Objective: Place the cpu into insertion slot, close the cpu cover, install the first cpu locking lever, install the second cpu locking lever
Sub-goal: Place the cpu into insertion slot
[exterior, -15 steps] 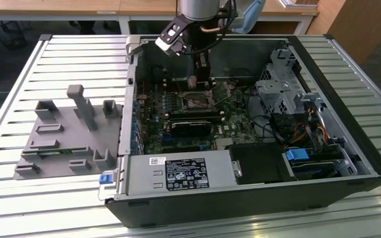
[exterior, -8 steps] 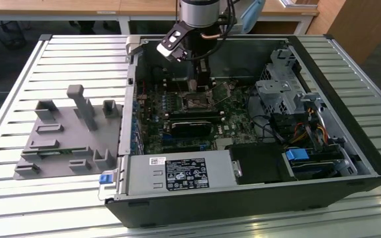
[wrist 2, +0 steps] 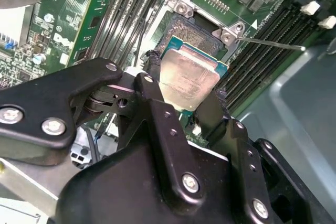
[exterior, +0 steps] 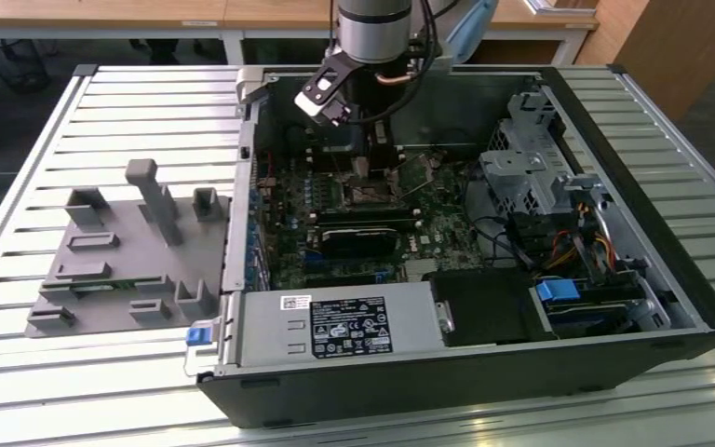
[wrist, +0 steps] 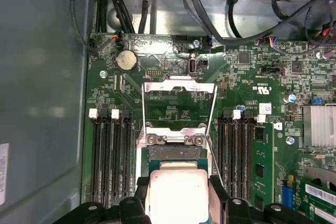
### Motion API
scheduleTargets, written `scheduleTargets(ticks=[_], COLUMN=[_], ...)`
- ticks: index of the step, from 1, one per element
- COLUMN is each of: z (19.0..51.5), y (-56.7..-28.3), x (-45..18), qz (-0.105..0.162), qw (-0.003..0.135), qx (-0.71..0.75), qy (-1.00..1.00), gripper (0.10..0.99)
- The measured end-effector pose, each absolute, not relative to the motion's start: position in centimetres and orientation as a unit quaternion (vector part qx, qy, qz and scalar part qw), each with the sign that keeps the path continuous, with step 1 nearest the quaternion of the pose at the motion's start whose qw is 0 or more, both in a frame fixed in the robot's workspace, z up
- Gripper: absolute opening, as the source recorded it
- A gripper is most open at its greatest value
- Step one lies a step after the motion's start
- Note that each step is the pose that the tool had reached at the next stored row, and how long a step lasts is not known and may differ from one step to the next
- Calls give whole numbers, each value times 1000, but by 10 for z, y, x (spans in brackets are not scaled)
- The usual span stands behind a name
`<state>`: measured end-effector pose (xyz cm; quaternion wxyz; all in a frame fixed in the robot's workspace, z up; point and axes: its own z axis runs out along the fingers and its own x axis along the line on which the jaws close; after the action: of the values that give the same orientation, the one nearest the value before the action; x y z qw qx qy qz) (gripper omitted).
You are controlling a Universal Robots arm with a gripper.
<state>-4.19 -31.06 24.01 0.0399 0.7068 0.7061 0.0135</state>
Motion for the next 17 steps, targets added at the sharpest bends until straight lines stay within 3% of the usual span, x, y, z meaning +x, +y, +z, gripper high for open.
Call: scheduleTargets(ticks=[17], z=[213], y=[-311], x=[-42], qz=[13], qw=[40], qx=[709], qy=[704], gripper=[529])
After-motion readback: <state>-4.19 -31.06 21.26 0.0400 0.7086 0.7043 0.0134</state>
